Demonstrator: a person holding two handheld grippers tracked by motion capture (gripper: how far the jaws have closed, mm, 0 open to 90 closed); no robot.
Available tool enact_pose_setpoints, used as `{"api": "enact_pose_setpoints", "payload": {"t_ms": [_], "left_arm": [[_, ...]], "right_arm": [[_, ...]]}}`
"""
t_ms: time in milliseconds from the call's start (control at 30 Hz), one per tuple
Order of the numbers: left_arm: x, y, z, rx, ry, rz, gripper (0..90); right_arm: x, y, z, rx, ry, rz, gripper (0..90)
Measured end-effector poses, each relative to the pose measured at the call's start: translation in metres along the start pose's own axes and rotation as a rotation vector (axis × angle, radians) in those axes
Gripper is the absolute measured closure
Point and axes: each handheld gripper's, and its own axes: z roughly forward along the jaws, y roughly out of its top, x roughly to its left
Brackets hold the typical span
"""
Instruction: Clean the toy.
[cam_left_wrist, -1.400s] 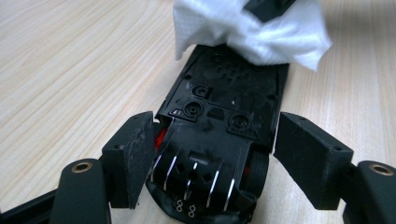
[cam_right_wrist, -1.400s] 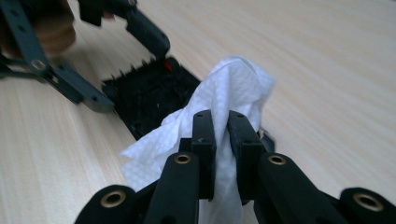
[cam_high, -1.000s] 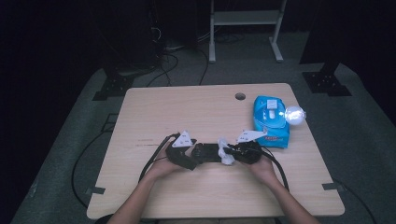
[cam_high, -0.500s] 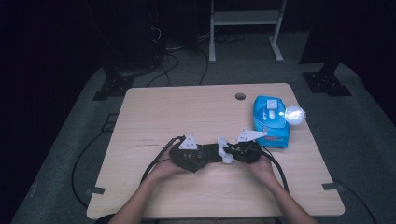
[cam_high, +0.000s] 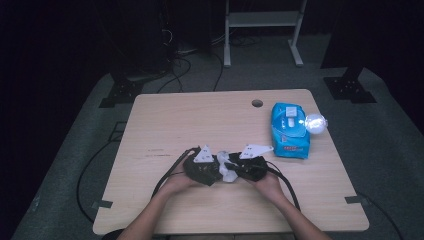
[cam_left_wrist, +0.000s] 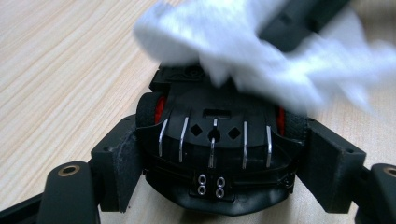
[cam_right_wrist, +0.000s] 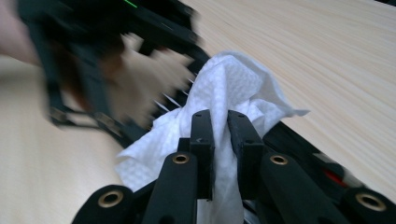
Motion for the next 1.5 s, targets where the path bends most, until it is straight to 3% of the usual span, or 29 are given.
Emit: {"api": "enact_pose_setpoints", "payload": {"t_ms": [167,233,333,400,500,700,800,900,1067,1300,1400,1500], "left_arm": [[0.0,0.001,0.0,-0.002,0.005,0.007,22.9],[-0.001,0.001,0.0,0.002,0.007,0.001,23.0],[-0.002,0.002,0.001,0.004,0.01,0.005,23.0],[-0.002,0.001,0.001,0.01,0.007,0.005,23.0],[-0.001,0.001,0.0,0.004,0.003,-0.003,23.0],[-0.001,0.0,-0.001,0.005,0.0,0.01,23.1],[-0.002,0.001,-0.001,0.005,-0.001,0.016,23.3],[-0.001,0.0,-0.001,0.003,-0.007,0.008,23.3],[-0.001,0.001,-0.001,0.003,-0.003,0.015,23.3],[-0.003,0.001,-0.001,0.003,0.007,0.024,23.3],[-0.003,0.001,-0.001,0.003,0.006,0.022,23.3],[-0.002,0.001,-0.001,0.001,0.0,0.021,23.3]], "right_arm": [[-0.019,-0.011,-0.011,0.023,-0.059,0.039,80.5],[-0.016,-0.01,-0.01,0.018,-0.046,0.045,80.5],[-0.003,-0.004,-0.002,-0.01,0.015,0.04,80.5],[0.005,0.001,0.002,-0.015,0.032,0.007,80.4],[0.004,0.001,0.002,-0.015,0.046,0.005,80.3],[-0.024,-0.012,-0.011,0.033,-0.058,0.045,80.3],[-0.036,-0.017,-0.016,0.042,-0.058,0.086,80.0],[-0.04,-0.018,-0.019,0.058,-0.097,0.081,80.0],[-0.046,-0.021,-0.022,0.074,-0.114,0.099,80.0],[-0.048,-0.022,-0.023,0.076,-0.099,0.117,80.1],[-0.043,-0.021,-0.022,0.063,-0.065,0.132,80.1],[-0.034,-0.017,-0.02,0.051,-0.025,0.095,80.0]]}}
